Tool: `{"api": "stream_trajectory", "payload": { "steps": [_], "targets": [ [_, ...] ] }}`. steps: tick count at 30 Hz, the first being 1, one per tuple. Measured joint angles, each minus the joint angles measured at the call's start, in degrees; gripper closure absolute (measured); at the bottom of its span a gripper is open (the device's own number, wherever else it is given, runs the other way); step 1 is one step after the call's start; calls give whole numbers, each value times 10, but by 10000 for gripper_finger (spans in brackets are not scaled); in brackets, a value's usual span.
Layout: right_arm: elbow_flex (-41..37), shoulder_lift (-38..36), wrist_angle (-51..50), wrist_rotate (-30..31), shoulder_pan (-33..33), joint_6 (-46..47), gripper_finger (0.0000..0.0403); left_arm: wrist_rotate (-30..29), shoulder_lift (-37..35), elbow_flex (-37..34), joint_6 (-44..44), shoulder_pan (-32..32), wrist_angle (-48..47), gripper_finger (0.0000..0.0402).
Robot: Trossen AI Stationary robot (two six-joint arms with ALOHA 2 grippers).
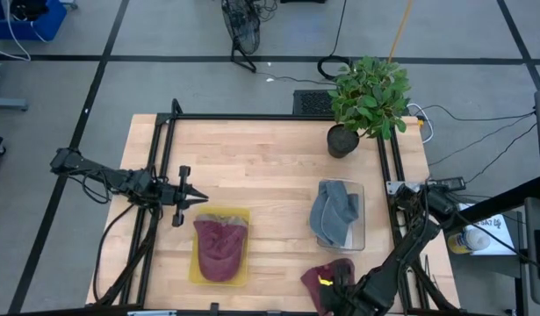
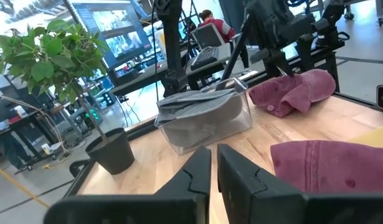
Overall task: Pick & Place hat
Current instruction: Put the red cap into the yellow bin
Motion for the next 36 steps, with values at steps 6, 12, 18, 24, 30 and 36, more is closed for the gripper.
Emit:
{"api": "stream_trajectory", "payload": {
  "steps": [6,12,18,24,30,36],
  "targets": [
    [-35,0,18,-48,1,22,213,0,0,0,-4,0,-8,362],
    [-64,-2,43,-60,1,17,228,0,0,0,-5,0,-15,362],
    [-70,-5,64,-60,1,-11,329,0,3,0,-5,0,-15,362],
    [-71,-30,93,-57,1,-19,388,0,3,0,-6,0,-15,362],
    [-71,-77,157,8,1,-86,397,0,3,0,-4,0,-15,362],
    [-71,-137,261,106,-27,-208,399,0,3,0,-3,0,-14,362]
  ]
}}
